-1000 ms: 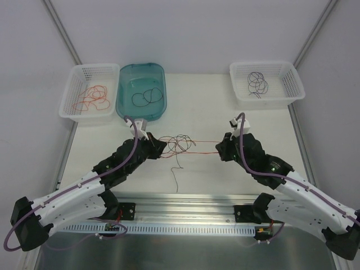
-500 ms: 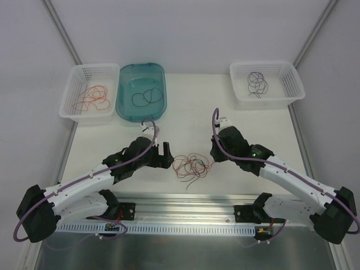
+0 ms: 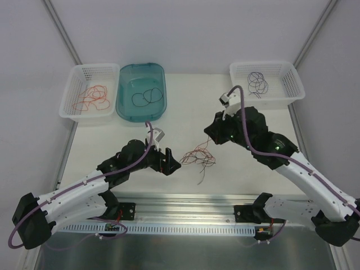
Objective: Untangle the cables
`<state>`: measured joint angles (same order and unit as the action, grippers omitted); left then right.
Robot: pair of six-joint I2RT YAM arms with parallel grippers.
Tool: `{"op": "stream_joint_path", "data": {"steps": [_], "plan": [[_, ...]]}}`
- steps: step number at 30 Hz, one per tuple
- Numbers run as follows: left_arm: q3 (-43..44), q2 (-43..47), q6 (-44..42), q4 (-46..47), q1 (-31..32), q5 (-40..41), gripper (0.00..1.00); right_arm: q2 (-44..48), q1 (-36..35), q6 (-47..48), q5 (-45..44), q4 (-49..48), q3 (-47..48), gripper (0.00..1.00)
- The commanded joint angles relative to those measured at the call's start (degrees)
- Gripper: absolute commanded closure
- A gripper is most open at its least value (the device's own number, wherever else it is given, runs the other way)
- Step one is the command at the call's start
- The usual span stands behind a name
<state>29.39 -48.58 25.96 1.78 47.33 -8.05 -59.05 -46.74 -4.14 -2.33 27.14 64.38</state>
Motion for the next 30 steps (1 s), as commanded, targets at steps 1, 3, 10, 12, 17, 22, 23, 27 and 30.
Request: {"op": "stream_joint_path", "data": {"steps": [1, 3, 10, 12, 17, 22, 23, 27, 30], "plan": [[-2.5, 1.4, -0.5, 6.9, 0.6, -1.6, 0.02, 3.5, 0.1, 3.8, -0.2, 0.5, 9.3, 0.98], [-3.2, 2.1, 0.1, 7.6, 0.7, -1.0, 0.02, 3.8, 0.0, 5.3, -0.8, 0.3, 13.2, 0.97], [-5.7, 1.6, 2.5, 12.1, 0.7, 0.6, 0.02, 3.3, 0.1, 4.3, -0.6, -7.8, 16.8, 0.94], [-6.9, 0.3, 3.2, 16.0, 0.8, 0.7, 0.02, 2.3, 0.1, 2.3, 1.5, -7.8, 17.3, 0.94], [-8.5, -2.5, 5.3, 23.5, 3.1, 3.4, 0.02, 1.0, 0.0, -0.6, 1.7, -10.7, 12.9, 0.94], [-11.5, -7.4, 12.9, 34.3, 6.3, 12.1, 0.02, -0.4, 0.0, -3.6, -0.6, -13.2, 9.9, 0.94], [-12.0, -8.7, 13.7, 35.3, 7.2, 15.2, 0.02, -0.5, 0.0, -4.0, -0.5, -14.1, 9.1, 0.94], [-11.7, -12.3, 17.2, 38.1, 8.9, 23.6, 0.03, -0.7, -0.4, -6.6, -0.2, -16.2, 7.4, 0.94], [-10.8, -16.0, 20.1, 39.7, 9.2, 28.7, 0.05, -0.6, -1.0, -7.9, -0.1, -17.5, 6.4, 0.94]]}}
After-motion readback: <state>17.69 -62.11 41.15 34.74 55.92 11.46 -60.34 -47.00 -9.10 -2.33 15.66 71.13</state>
